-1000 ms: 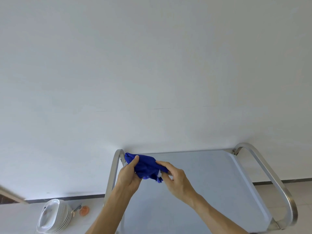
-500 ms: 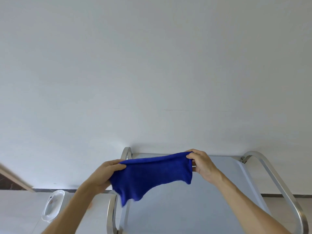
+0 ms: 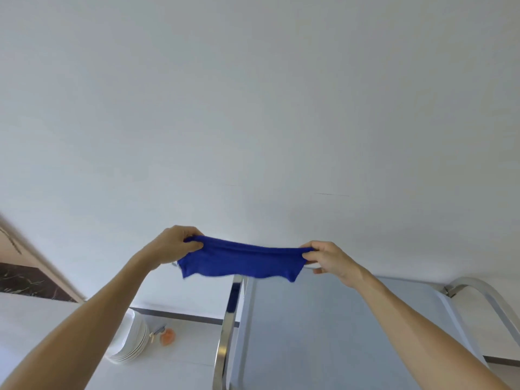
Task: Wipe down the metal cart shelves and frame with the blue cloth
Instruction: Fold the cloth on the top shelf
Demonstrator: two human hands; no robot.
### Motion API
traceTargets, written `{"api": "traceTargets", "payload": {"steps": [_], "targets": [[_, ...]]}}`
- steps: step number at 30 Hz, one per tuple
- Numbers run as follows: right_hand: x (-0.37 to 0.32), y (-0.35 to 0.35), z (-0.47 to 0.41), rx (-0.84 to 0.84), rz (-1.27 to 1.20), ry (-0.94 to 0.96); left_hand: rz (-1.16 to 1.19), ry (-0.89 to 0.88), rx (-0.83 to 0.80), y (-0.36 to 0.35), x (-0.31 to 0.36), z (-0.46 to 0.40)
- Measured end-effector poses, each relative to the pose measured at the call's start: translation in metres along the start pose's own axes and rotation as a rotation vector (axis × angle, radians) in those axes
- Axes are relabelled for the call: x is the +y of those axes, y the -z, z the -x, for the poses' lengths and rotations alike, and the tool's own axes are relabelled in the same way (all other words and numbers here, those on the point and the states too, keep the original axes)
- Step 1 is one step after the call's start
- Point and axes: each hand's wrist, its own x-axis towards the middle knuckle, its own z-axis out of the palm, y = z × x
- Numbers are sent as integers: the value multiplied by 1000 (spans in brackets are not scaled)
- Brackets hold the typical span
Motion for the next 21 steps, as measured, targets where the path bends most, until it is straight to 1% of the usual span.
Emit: {"api": "traceTargets", "payload": {"steps": [2,4,6,9,12,15,19,21], "targets": [[-17,-8,-11,57,6,21,-43,-22,98,9,-5,-8],[-25,-17,-19,97,22,37,-61,-36,162,10,-16,-14],[-22,-30,-24,140,71,36,-74,-48,183,1,-35,-15],[6,-56,-21,171,190,27,-105,-45,170,-32,-73,-6],[51,-86,-5,114,317,-22,16,32,185,-81,-108,18],[92,-106,17,46,323,-100,107,142,175,-127,-134,46],[114,-120,37,-30,292,-176,102,139,142,-164,-149,69],[117,-125,38,-80,335,-182,69,105,77,-175,-150,73]]}}
